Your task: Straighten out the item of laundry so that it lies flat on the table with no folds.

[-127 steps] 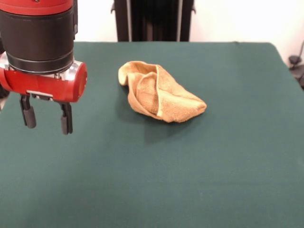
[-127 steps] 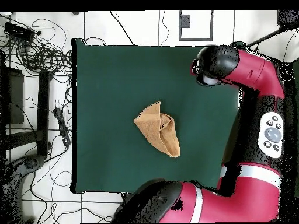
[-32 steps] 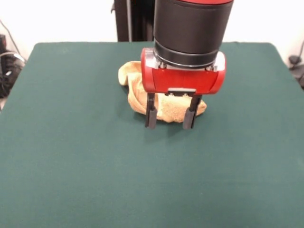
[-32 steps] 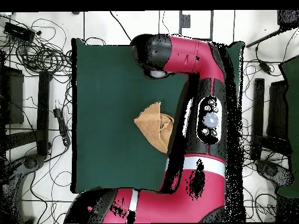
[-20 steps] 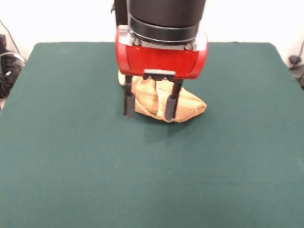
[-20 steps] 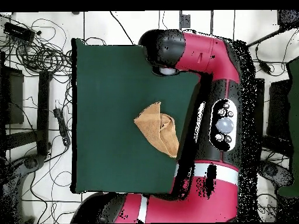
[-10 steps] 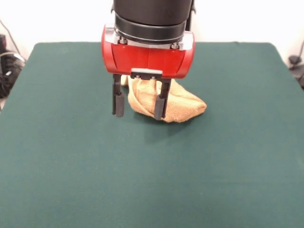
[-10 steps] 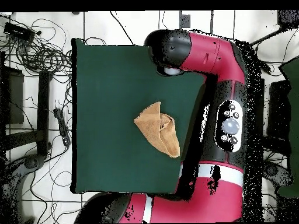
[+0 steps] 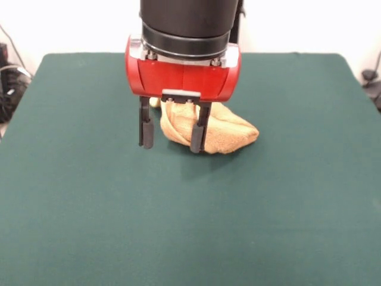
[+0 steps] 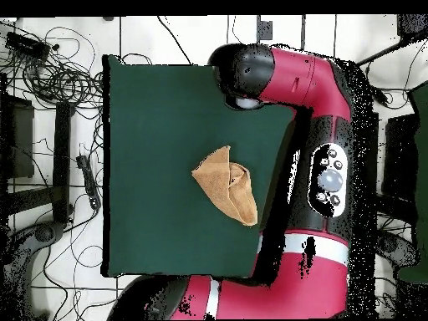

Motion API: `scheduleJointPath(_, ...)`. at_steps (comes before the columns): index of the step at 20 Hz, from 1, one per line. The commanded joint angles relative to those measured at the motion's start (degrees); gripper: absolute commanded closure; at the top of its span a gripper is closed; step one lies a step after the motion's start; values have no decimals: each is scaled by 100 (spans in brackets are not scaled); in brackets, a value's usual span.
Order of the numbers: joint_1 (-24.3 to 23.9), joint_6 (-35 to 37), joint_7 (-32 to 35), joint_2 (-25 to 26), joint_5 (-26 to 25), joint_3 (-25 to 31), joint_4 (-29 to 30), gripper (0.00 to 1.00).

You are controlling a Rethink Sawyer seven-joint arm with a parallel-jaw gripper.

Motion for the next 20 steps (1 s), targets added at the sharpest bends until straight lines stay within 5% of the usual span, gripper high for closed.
scheduleJointPath(1, 13, -281, 697, 404, -35, 343, 959, 0)
scheduleJointPath(20, -173, -768, 261, 647, -83, 586, 1089, 0)
